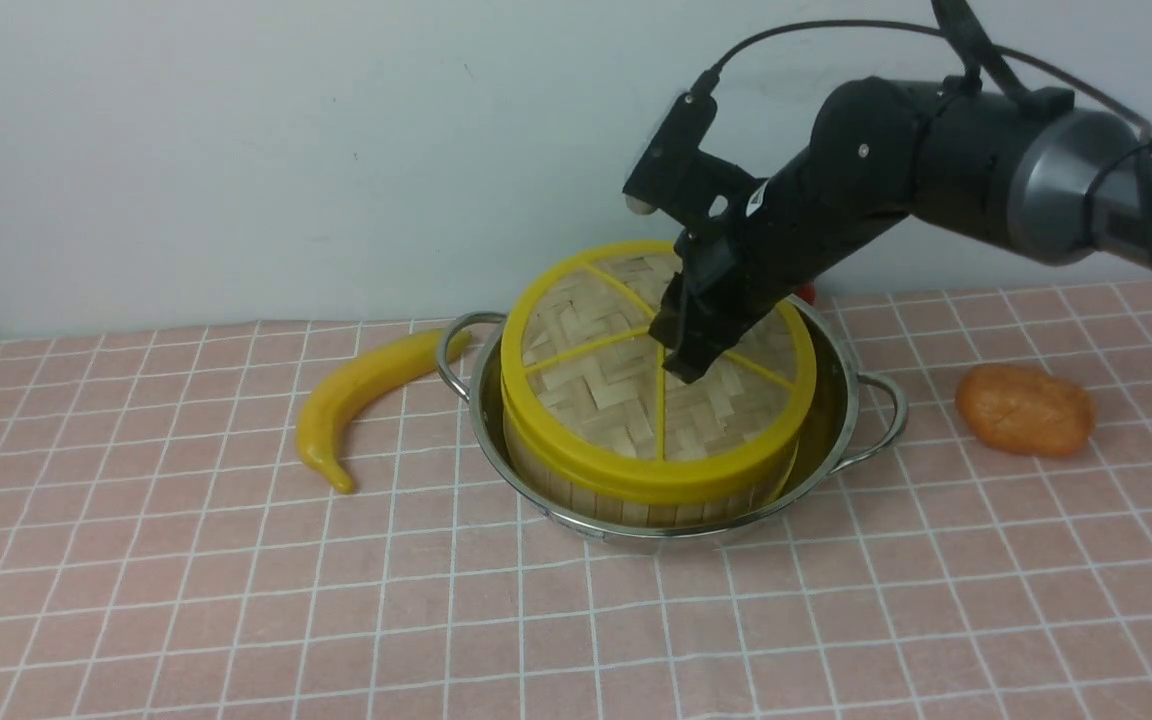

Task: Place the steamer in the pot on the pink tablecloth, and put the lid on the steamer.
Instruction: 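Place the bamboo steamer lid onto the steamer basket in the pot with the right gripper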

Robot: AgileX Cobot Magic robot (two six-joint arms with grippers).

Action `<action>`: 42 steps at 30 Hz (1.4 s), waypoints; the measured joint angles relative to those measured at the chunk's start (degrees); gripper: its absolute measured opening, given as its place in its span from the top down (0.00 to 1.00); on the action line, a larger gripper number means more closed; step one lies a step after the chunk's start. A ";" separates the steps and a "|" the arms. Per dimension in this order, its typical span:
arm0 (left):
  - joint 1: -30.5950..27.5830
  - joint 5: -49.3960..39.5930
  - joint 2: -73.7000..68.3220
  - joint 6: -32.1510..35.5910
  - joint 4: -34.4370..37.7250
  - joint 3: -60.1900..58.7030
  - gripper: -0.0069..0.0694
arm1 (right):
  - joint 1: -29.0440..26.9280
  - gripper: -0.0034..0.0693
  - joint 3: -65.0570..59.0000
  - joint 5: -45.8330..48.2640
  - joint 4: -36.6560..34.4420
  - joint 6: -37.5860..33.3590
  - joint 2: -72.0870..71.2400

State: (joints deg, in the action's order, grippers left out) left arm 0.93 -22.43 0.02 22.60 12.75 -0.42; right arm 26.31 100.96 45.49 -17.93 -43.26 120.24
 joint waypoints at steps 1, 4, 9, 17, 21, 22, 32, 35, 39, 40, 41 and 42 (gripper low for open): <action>0.00 0.00 0.00 0.00 0.00 0.00 0.59 | 0.00 0.75 0.04 0.00 0.00 -0.28 0.00; 0.00 0.00 0.00 0.00 0.00 0.00 0.59 | 0.00 0.75 0.04 -0.10 0.00 -0.43 0.00; 0.00 0.00 0.00 0.00 0.00 0.00 0.59 | 0.00 0.75 0.04 -0.16 0.00 -0.48 0.00; 0.00 0.00 0.00 0.00 0.00 0.00 0.59 | 0.00 0.75 0.20 -0.06 -0.18 -0.48 0.91; 0.00 0.00 0.00 0.00 0.00 0.00 0.59 | 0.00 0.75 0.31 -0.77 -0.33 -0.48 1.76; 0.00 0.00 0.00 0.00 0.00 0.00 0.59 | 0.00 0.75 0.31 -0.77 -0.33 -0.48 1.76; 0.00 0.00 0.00 0.00 0.00 0.00 0.59 | 0.00 0.60 0.35 -1.61 0.31 0.18 1.65; 0.00 0.00 0.00 0.00 0.00 0.00 0.59 | 0.00 0.52 0.35 -1.81 0.72 0.41 1.44; 0.00 0.00 0.00 0.00 0.00 0.00 0.59 | 0.00 0.46 0.35 -0.91 1.93 0.64 0.30; 0.00 0.00 0.00 0.00 0.00 0.00 0.59 | 0.00 0.45 0.35 -0.70 2.17 0.71 -0.49; 0.00 0.00 0.00 0.00 0.00 0.00 0.59 | 0.00 0.45 0.35 -0.34 2.48 0.85 -1.09; 0.00 0.00 0.00 0.00 0.00 0.00 0.59 | 0.00 0.45 0.35 -0.24 2.55 0.85 -1.24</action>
State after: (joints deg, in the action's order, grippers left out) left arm 0.93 -22.43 0.02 22.60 12.75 -0.42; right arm 26.31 101.31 45.25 -15.38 -42.42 119.00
